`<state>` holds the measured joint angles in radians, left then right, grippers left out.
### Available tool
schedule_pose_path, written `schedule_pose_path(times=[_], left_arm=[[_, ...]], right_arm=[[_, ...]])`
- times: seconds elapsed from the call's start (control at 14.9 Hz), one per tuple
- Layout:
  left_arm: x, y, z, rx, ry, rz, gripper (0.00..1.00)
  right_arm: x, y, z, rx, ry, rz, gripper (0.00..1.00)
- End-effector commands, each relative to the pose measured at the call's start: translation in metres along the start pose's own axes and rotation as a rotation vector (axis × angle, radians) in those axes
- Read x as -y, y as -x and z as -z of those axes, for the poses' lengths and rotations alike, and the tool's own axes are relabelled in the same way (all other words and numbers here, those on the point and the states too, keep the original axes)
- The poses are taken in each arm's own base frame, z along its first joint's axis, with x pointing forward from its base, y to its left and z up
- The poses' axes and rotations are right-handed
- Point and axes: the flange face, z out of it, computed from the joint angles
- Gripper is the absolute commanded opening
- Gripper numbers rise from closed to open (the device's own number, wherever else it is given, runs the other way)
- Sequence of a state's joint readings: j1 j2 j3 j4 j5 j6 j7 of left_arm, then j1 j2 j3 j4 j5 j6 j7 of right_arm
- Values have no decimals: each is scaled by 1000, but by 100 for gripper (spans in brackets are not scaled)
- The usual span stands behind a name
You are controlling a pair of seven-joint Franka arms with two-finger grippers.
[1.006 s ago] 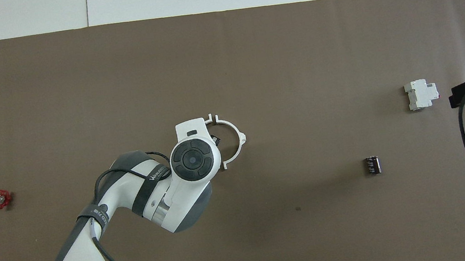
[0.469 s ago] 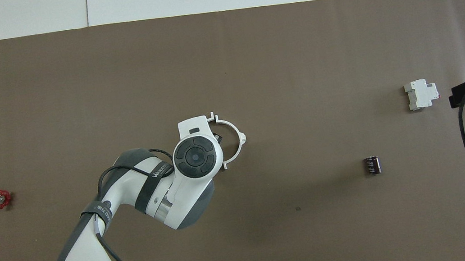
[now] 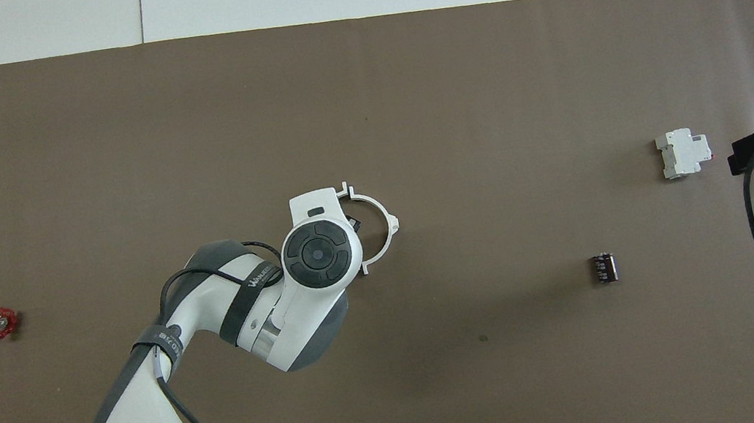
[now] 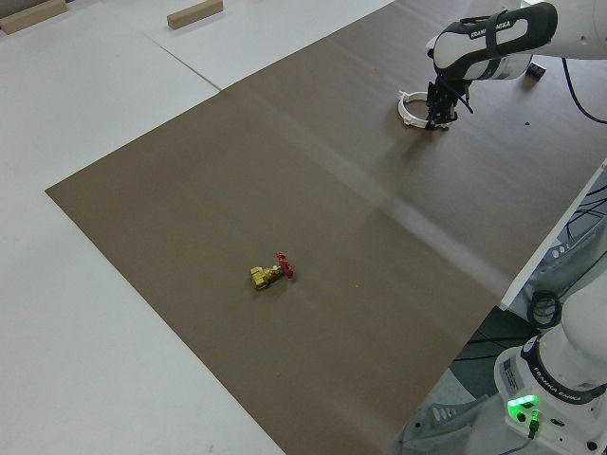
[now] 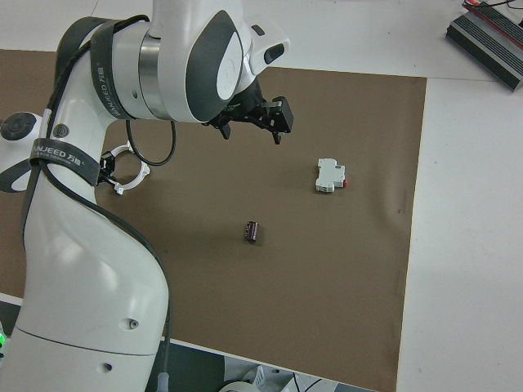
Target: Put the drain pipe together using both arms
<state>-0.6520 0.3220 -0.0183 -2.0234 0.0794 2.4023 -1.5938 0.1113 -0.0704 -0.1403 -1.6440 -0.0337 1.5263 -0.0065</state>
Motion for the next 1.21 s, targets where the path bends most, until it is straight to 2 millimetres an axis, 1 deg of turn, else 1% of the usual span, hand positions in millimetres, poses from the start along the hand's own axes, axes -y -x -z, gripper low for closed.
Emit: schedule_pose_path(times=[0.0,0.27,0.34,0.4,0.47,0.54,0.67,0.74,0.8,0.87,1.14], left_arm=[[-2,4,-4,-8,-9,-8,0],[-2,3,-5,-9,-11,-11,0],[-2,1,-4,-9,-11,-9,8],[-2,0,-5,-9,-11,-9,39],[-2,0,-5,-9,-12,-9,53],[-2,-1,-5,-9,-13,-8,57],[-2,0,-5,-10,-14,-12,58],[-2,1,-5,-10,-17,-15,62],[-2,1,-5,-11,-17,-16,86],[-1,0,-6,-12,-17,-16,100],[-2,1,-5,-15,-15,-24,100]], right_arm=[[-1,6,3,11,-25,7,100],[-1,6,3,11,-25,7,100],[-1,6,3,11,-25,7,100],[-1,6,3,11,-25,7,100],[-1,6,3,11,-25,7,100],[-1,6,3,11,-25,7,100],[-1,6,3,11,-25,7,100],[-1,6,4,9,-25,7,100],[-1,6,3,11,-25,7,100],[-1,6,3,11,-25,7,100],[-1,6,3,11,-25,7,100]])
